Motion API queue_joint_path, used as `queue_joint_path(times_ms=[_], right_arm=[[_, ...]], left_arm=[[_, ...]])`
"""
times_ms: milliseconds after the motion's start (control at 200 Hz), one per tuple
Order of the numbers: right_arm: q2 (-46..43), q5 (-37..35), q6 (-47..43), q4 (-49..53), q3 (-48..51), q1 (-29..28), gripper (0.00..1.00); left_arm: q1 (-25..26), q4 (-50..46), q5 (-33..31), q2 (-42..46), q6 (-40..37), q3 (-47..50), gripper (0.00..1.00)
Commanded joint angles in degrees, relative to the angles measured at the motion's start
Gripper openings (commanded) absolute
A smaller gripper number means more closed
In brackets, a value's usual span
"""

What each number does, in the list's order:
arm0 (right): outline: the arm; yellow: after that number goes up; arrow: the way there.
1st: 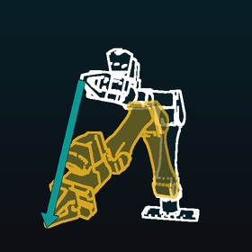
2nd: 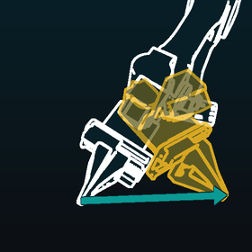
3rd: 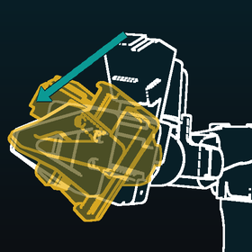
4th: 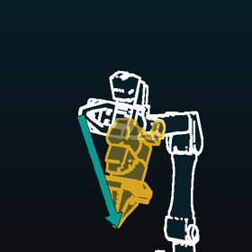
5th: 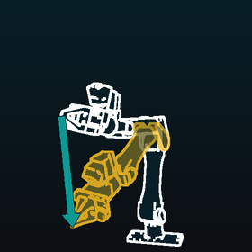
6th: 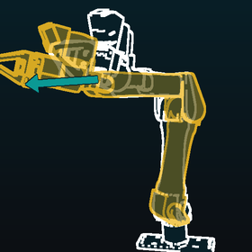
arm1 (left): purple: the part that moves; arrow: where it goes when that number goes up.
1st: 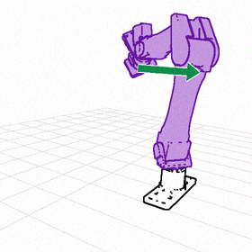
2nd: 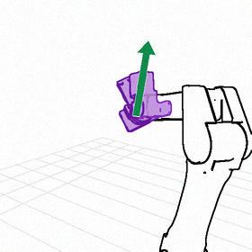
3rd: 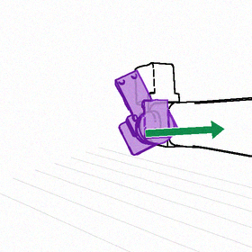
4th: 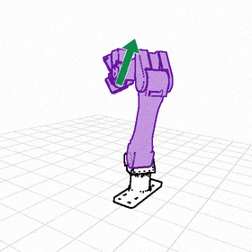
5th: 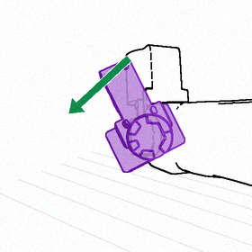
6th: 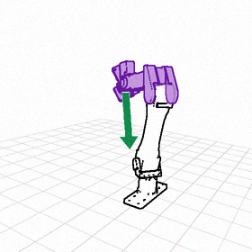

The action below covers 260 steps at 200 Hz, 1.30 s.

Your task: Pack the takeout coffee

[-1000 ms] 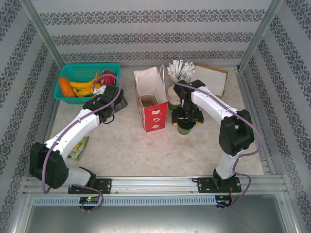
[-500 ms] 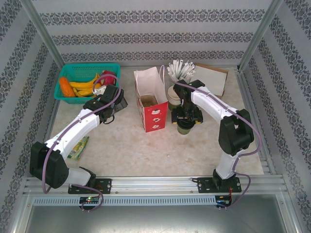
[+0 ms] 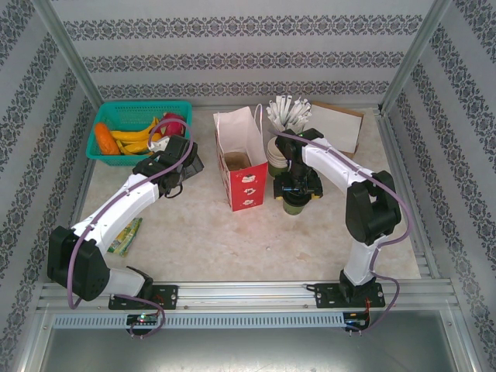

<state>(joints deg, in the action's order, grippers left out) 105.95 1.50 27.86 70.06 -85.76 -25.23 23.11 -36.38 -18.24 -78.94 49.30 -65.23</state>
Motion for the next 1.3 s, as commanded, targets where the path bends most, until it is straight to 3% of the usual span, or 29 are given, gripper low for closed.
queue_joint_path(times_ms=[0, 699, 1294], right_arm=[[0.8, -0.9, -1.1, 1.0, -0.3, 0.3, 0.95], [-0.3, -1.1, -0.4, 1.5, -0.7, 0.5, 0.95], [-5.6, -2.0, -3.2, 5.6, -0.6, 1.7, 0.76]], left_arm=[[-0.5, 0.4, -0.3, -0.7, -0.3, 0.2, 1.0], [-0.5, 0.4, 0.4, -1.4, -0.4, -0.4, 1.0], [-2.6, 0.8, -1.4, 1.7, -3.6, -0.5, 1.0]])
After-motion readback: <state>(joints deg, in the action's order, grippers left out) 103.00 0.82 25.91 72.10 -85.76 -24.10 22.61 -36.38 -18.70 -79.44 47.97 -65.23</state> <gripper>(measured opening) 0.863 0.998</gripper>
